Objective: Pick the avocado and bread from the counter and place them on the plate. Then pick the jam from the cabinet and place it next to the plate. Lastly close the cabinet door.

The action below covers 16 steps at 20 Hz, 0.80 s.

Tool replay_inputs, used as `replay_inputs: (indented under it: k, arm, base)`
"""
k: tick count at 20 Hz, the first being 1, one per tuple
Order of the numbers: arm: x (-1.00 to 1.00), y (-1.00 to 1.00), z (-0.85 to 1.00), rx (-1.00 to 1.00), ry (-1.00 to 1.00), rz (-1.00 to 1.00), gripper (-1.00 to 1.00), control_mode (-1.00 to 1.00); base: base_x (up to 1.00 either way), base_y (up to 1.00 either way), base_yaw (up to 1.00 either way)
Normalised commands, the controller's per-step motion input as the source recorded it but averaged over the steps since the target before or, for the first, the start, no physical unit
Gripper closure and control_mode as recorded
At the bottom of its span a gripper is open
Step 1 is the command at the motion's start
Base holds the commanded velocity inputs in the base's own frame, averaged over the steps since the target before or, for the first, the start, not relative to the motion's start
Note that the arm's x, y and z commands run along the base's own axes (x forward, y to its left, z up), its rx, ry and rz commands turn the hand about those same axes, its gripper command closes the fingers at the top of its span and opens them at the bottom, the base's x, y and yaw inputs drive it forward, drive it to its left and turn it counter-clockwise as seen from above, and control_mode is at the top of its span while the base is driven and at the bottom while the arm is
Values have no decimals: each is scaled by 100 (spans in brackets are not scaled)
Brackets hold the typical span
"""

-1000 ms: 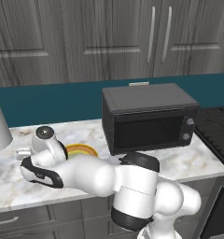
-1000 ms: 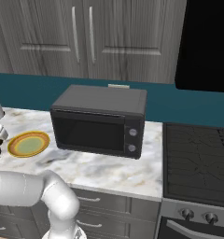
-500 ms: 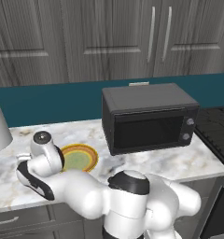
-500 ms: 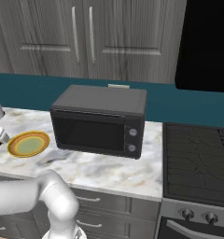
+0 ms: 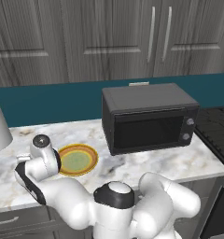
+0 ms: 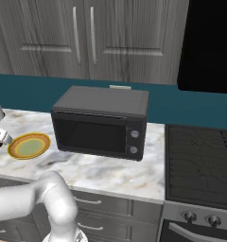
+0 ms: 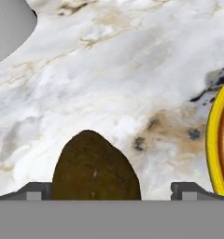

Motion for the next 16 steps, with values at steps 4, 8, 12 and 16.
replay_inputs:
  k: [4,8,12,16]
  arm:
    - [20,21,-45,1,0,0,-100,-100]
    - [18,18,-34,1,0,0,100,-100]
    - [1,2,-2,0,0,0,100,-100]
    - [2,0,40,0,-5,-1,100,-100]
  base:
    - [0,0,0]
    - [0,0,0]
    - [0,0,0]
    - [0,0,0]
